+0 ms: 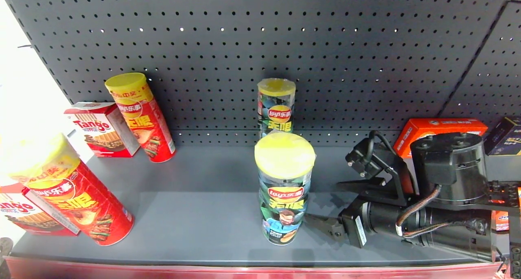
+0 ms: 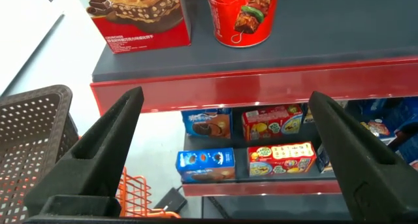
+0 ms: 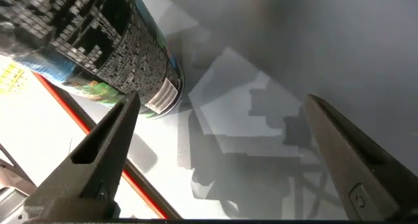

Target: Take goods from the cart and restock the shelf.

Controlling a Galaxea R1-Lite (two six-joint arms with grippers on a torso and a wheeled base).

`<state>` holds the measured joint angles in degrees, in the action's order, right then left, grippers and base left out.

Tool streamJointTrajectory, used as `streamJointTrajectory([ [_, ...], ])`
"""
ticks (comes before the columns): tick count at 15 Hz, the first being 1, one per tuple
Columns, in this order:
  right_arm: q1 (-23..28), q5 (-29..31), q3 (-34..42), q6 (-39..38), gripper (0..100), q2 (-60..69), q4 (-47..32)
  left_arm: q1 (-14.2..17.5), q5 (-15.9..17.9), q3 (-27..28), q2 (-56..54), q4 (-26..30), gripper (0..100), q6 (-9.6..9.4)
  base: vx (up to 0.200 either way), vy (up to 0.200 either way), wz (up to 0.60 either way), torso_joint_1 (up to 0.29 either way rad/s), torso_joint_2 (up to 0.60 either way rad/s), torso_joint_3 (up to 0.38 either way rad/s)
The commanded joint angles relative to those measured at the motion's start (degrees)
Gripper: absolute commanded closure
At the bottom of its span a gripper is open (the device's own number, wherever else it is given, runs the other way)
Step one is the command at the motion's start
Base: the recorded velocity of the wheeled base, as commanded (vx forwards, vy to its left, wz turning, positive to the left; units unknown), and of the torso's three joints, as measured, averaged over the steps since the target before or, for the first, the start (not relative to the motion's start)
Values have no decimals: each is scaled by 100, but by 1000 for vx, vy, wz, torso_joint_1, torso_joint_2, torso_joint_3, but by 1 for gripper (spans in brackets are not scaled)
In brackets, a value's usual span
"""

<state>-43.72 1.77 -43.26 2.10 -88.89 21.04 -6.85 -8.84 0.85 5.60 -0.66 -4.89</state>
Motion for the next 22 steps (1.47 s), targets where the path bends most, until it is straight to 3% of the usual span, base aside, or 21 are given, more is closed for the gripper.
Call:
streamJointTrajectory([
  [1, -5, -1, 11, 1, 0, -14, 5, 0, -4, 3, 12, -4, 0, 14, 0, 0, 0, 0, 0, 0],
  [5, 65, 17, 99, -8, 0, 215, 76, 0, -4, 3, 12, -4, 0, 32, 0, 0, 0, 0, 0, 0],
  [8, 821, 166, 152, -51, 0, 1137, 84, 0, -4, 3, 12, -4, 0, 32, 0, 0, 0, 0, 0, 0],
  [10, 1708, 166, 336, -69, 0, 2025, 76, 0, 5, 3, 12, -4, 0, 32, 0, 0, 0, 0, 0, 0],
  [12, 2473, 166, 811, -78, 0, 2930, 67, 0, 14, -6, 12, -4, 0, 32, 0, 0, 0, 0, 0, 0],
  [13, 3071, 184, 1426, -87, 0, 3801, 49, 0, 14, -6, 12, -4, 0, 32, 0, 0, 0, 0, 0, 0],
  [14, 3317, 342, 1909, -78, 0, 4407, 49, 0, 22, -6, 12, -4, 0, 32, 0, 0, 0, 0, 0, 0],
  [17, 3897, 685, 2947, -60, 0, 6086, -65, -9, 356, 3, 12, -4, 0, 23, 0, 0, 0, 0, 0, 0],
  [18, 3897, 685, 2947, -60, 0, 6086, -65, -9, 356, 3, 12, -4, 0, 23, 0, 0, 0, 0, 0, 0],
  [19, 4196, 614, 3421, -34, 0, 7123, -628, 0, 471, 3, 12, -4, 0, -12, 0, 0, 0, 0, 0, 0],
  [22, 4240, 597, 4010, -43, 0, 8582, -1744, 0, 260, 3, 12, -4, 0, -12, 0, 0, 0, 0, 0, 0],
])
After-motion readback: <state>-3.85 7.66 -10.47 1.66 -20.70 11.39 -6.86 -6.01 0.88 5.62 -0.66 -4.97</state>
